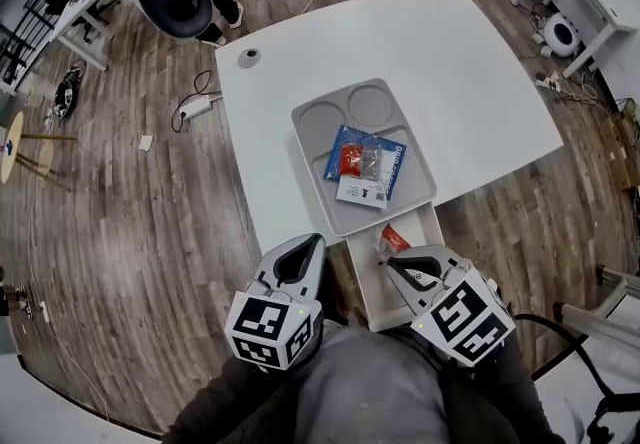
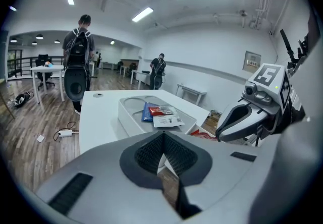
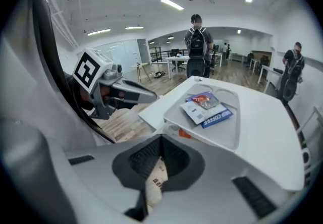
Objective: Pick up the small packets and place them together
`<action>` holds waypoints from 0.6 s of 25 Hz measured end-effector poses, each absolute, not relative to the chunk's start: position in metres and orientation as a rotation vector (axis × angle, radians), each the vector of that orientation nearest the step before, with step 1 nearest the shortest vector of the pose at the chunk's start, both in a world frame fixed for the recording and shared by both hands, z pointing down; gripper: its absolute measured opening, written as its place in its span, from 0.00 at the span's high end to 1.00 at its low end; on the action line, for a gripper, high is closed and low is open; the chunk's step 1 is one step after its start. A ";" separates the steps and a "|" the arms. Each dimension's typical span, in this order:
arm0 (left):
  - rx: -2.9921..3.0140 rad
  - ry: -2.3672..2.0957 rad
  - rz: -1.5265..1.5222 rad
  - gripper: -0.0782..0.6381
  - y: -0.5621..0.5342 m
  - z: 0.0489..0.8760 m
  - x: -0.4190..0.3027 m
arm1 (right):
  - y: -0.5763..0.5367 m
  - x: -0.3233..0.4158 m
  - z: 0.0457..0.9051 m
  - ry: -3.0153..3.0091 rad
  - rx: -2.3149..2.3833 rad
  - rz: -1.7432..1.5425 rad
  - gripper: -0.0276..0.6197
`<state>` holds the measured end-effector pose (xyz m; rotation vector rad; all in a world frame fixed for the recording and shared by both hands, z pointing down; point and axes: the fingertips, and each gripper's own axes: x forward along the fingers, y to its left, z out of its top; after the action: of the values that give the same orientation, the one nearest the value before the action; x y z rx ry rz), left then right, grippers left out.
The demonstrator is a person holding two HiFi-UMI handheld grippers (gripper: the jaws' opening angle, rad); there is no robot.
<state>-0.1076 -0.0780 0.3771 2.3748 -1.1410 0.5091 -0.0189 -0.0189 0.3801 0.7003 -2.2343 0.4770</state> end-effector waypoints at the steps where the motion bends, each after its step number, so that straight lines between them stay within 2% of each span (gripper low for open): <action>1: 2.377 -1.147 0.506 0.89 -0.075 0.374 -0.103 | -0.020 -0.015 0.373 -2.251 0.704 0.463 0.95; 7: 2.366 -1.240 0.480 0.89 -0.070 0.361 -0.099 | -0.052 0.007 0.339 -2.318 0.777 0.326 0.95; 15: 2.231 -1.421 0.441 0.89 -0.060 0.366 -0.145 | -0.121 0.013 0.346 -2.261 0.834 0.210 0.95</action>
<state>-0.1446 -0.0604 0.3656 2.2310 -1.4208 0.4411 0.0133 -0.1209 0.3457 0.8345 -2.2606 0.2098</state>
